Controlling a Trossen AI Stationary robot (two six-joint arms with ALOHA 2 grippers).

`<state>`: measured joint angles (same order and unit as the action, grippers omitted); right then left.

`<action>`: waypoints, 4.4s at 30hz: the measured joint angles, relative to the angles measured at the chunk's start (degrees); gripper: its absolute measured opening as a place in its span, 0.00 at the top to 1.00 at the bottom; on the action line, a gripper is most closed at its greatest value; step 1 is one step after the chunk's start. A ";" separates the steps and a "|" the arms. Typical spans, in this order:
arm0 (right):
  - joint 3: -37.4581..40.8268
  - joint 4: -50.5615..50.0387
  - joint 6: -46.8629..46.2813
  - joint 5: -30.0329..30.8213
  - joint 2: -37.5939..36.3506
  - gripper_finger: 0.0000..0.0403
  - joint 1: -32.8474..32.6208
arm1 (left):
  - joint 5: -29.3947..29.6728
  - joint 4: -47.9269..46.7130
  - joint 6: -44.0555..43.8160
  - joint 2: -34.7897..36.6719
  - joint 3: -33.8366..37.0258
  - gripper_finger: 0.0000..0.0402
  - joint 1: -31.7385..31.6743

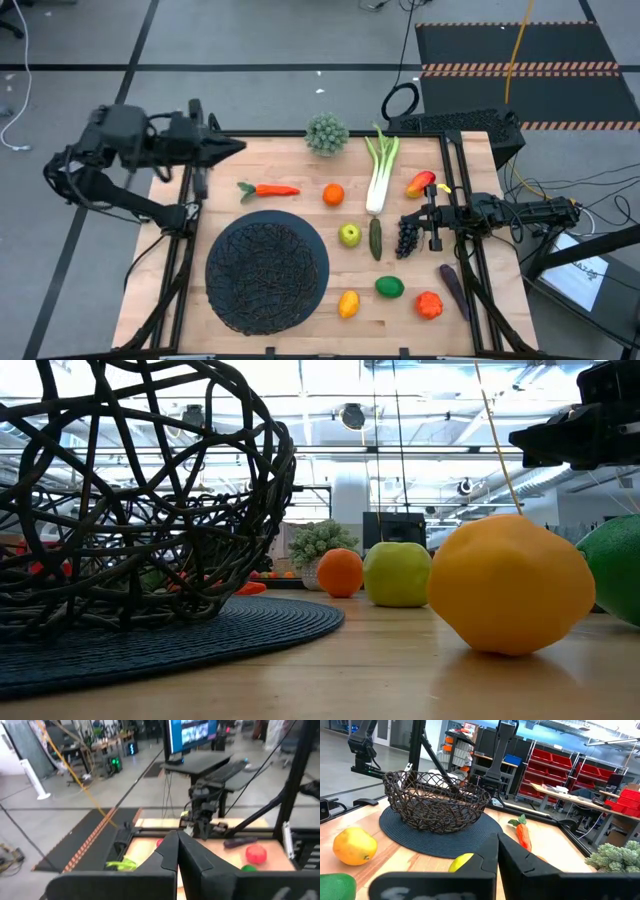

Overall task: Build produce basket
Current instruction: Put the green celery into the black wire basket

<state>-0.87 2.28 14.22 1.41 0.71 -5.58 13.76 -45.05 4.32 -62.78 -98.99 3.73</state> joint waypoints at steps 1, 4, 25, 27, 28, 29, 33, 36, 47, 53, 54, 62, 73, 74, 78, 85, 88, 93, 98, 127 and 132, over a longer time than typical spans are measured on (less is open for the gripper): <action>0.01 0.00 0.00 0.00 0.02 1.00 0.00 | 0.43 -0.23 -0.01 -1.05 -0.49 0.98 0.00; 0.00 0.00 0.28 0.00 0.02 1.00 0.00 | 1.94 -0.49 0.02 -3.51 -0.68 0.98 0.00; -0.01 0.48 -9.38 0.02 0.02 1.00 0.00 | 3.43 -1.39 -0.11 -9.97 -0.66 0.99 -2.72; -0.01 0.48 -9.03 0.02 0.02 1.00 0.00 | 3.42 -1.39 -0.11 -10.02 -0.66 0.98 -2.73; 0.00 0.48 -9.06 0.02 0.02 1.00 0.00 | 3.42 -1.39 -0.11 -10.02 -0.66 0.97 -2.73; -0.01 0.48 -9.07 0.02 0.02 1.00 0.00 | 3.41 -1.39 -0.11 -10.01 -0.66 0.96 -2.70; 0.00 0.49 -12.20 0.00 0.02 1.00 -0.03 | 3.37 -1.39 -0.11 -10.00 -0.66 0.95 -2.69; -0.01 1.86 -16.41 1.94 0.08 1.00 0.15 | 3.37 -1.39 -0.11 -10.00 -0.66 0.97 -2.69; -19.62 -9.31 -20.15 3.71 9.76 1.00 0.24 | 2.71 -1.42 -0.59 -10.00 -0.66 0.95 -2.32; -38.52 -21.85 -24.70 8.93 22.80 1.00 0.24 | 2.69 -2.35 -0.61 -10.00 -0.66 0.99 -2.32; -41.38 -23.52 -25.44 9.04 25.11 1.00 0.24 | 2.69 -2.91 -0.68 -10.00 -0.66 0.99 -2.32; -63.59 -38.18 -29.60 9.23 43.06 1.00 0.24 | 2.61 -8.55 -4.90 -9.98 -0.66 0.93 -2.32; -82.70 -61.11 -49.23 8.99 61.83 1.00 3.05 | 2.62 -10.22 -7.64 -9.97 -0.66 0.91 -2.32; -82.86 -62.09 -52.65 8.93 62.63 1.00 3.46 | 2.62 -10.22 -8.04 -9.97 -0.44 0.91 -2.32; -82.91 -63.22 -68.50 8.84 64.73 1.00 5.85 | 2.62 -10.25 -8.33 -9.92 2.36 0.91 -2.32; -82.96 -63.71 -76.45 7.64 67.40 1.00 12.75 | 2.66 -8.48 -9.31 -9.95 8.36 0.91 -2.32; -82.67 -64.35 -73.66 3.87 68.93 1.00 18.78 | 2.65 -7.93 -12.92 -10.03 10.44 0.91 -2.32; -80.25 -59.93 -63.31 -9.82 72.37 0.97 30.24 | 2.67 -7.94 -22.00 -10.02 12.30 0.91 -2.32; -78.55 -57.51 -55.98 -14.76 77.26 0.84 40.62 | 2.76 -7.78 -26.96 -9.97 12.36 0.91 -2.32; -59.79 -39.40 -49.84 -13.58 92.02 0.32 57.70 | 5.95 -7.83 -32.07 -9.97 12.34 0.91 -7.30; -55.48 -31.62 -53.37 -16.07 92.02 0.32 57.68 | 5.90 -7.85 -32.13 -9.97 12.34 0.91 -8.93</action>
<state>-56.35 -29.33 -39.15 -14.66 92.73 52.09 19.66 -52.90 -27.81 -72.75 -86.65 -5.20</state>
